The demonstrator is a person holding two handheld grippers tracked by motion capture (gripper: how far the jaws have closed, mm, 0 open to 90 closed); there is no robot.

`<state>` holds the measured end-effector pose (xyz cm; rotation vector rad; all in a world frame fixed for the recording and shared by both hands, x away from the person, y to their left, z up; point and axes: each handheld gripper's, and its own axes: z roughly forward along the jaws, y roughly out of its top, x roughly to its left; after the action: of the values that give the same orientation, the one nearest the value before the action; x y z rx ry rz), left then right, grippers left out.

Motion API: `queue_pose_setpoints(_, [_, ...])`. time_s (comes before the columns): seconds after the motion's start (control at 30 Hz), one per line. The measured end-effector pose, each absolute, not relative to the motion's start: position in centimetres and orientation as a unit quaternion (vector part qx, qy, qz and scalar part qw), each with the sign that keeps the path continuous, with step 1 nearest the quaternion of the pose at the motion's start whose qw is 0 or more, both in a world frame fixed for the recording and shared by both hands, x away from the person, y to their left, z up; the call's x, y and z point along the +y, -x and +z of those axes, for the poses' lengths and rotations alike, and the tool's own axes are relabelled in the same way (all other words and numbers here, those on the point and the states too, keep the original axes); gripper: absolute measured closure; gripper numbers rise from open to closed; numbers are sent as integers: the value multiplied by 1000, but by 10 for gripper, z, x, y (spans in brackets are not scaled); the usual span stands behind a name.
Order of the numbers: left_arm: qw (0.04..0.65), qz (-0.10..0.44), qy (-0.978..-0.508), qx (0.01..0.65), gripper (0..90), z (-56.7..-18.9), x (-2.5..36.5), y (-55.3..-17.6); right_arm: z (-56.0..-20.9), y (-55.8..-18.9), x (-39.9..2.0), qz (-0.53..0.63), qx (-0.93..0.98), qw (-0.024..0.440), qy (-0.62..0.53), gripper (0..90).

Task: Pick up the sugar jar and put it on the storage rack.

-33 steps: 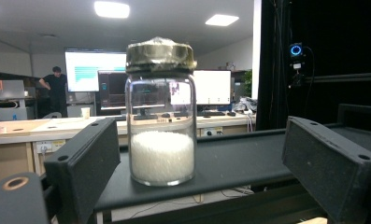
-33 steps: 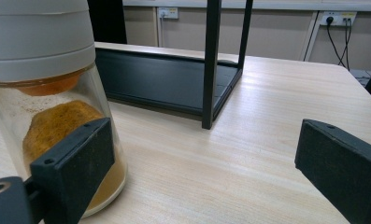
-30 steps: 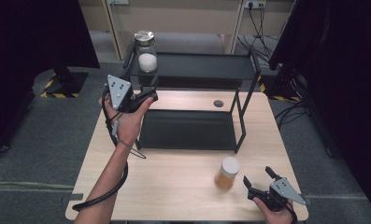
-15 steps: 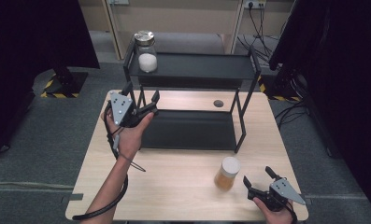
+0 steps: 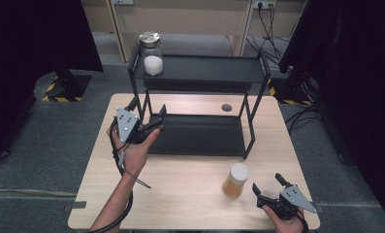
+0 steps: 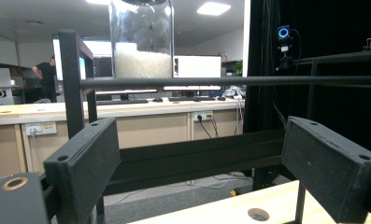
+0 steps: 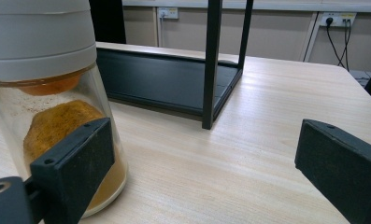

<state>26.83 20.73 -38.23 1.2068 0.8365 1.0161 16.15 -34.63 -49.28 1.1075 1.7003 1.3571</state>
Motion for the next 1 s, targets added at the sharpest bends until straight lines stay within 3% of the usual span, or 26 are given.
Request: queue_pose_setpoints(1.0, [618, 426, -543, 377, 105, -437, 215, -240, -493, -161, -346, 522, 654, 343, -426, 50])
